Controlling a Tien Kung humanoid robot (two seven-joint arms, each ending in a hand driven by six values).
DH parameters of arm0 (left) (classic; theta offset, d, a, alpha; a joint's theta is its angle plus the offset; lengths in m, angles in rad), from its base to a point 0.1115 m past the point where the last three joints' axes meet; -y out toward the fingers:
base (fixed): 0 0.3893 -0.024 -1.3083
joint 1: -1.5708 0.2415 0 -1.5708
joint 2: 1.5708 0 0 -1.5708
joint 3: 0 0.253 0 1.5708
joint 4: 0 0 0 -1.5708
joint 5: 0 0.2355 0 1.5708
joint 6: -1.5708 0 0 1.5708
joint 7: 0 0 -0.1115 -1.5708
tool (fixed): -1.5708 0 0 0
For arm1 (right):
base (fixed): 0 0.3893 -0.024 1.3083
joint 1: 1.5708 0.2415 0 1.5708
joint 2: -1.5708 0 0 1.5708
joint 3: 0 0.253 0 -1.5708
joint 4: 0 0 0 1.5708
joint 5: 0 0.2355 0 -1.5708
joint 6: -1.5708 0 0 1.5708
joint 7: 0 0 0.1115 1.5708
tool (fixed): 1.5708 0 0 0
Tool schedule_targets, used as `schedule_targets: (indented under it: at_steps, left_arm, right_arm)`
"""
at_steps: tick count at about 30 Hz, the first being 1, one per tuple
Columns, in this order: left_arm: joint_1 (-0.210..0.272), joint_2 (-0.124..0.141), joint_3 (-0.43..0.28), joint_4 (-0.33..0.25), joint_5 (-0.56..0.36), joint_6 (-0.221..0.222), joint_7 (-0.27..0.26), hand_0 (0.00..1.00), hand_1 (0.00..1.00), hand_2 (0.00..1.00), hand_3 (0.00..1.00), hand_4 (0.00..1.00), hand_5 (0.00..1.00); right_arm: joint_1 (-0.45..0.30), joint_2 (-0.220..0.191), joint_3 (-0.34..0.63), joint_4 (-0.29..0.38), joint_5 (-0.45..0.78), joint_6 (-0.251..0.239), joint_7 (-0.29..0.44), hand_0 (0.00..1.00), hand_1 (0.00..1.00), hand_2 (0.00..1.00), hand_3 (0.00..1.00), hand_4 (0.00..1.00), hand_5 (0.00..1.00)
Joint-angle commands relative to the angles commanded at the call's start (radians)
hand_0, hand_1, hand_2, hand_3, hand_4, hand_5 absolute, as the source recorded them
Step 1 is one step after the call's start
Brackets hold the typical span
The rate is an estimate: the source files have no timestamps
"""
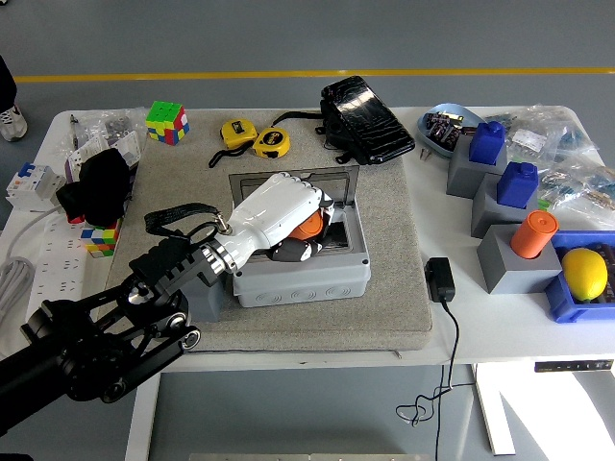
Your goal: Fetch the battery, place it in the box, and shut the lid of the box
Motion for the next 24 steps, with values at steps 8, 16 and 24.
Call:
schedule_targets:
  at_steps: [8, 16, 24]
  left_arm:
    - [0.000, 0.000, 0.016, 0.009, 0.002, -0.015, -0.001, 0.036, 0.098, 0.255, 0.287, 0.625, 0.002]
    - [0.003, 0.001, 0.019, 0.009, -0.017, -0.012, -0.017, 0.115, 0.215, 0.327, 0.354, 0.649, 0.002]
    - [-0.001, 0.004, 0.017, 0.011, -0.030, -0.011, -0.031, 0.190, 0.426, 0.463, 0.480, 0.705, 0.002]
  right_arm:
    - [0.000, -0.003, 0.006, 0.000, -0.007, 0.000, -0.003, 0.850, 0.833, 0.791, 0.820, 0.998, 0.998]
    - [-0.001, -0.004, 0.000, 0.000, -0.001, 0.002, -0.002, 0.851, 0.832, 0.791, 0.819, 0.998, 0.998]
    - [0.000, -0.004, -0.001, 0.000, 0.001, 0.003, -0.002, 0.851, 0.833, 0.791, 0.818, 0.998, 0.998]
